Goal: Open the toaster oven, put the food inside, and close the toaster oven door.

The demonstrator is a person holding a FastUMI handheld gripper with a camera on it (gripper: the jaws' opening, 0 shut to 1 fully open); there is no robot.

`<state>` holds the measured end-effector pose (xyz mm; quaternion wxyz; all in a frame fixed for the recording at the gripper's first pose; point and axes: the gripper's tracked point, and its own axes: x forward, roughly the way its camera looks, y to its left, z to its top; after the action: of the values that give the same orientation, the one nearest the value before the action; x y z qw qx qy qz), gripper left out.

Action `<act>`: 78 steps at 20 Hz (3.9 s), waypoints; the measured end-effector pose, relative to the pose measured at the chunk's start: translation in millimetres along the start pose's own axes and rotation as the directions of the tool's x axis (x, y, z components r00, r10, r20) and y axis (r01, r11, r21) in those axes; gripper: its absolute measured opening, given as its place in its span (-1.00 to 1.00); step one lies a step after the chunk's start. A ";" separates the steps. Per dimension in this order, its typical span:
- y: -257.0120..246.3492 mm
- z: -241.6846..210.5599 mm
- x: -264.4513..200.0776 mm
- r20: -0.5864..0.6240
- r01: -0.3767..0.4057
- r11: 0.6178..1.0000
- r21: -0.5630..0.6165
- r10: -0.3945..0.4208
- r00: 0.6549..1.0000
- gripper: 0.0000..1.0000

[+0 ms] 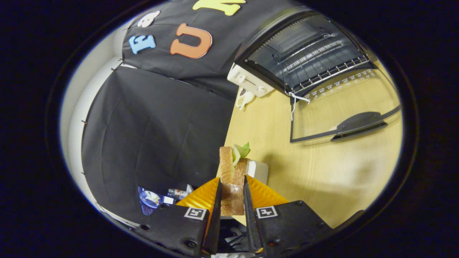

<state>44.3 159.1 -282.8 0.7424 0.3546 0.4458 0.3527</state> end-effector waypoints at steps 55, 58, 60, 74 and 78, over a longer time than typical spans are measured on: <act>-155.9 260.0 -5.8 0.636 0.504 0.862 0.056 -0.420 0.647 0.67; -160.4 256.7 -7.3 0.632 0.643 0.766 -0.024 -0.487 0.604 0.97; -163.5 256.8 -3.4 0.634 0.660 0.750 -0.041 -0.491 0.598 0.98; -163.5 228.3 0.1 0.583 0.802 0.537 -0.261 -0.575 0.574 1.00; -177.5 216.7 -9.5 0.571 0.853 0.446 -0.269 -0.639 0.515 0.99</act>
<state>275.4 16.5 -352.1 0.9573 -0.0390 0.2865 0.0074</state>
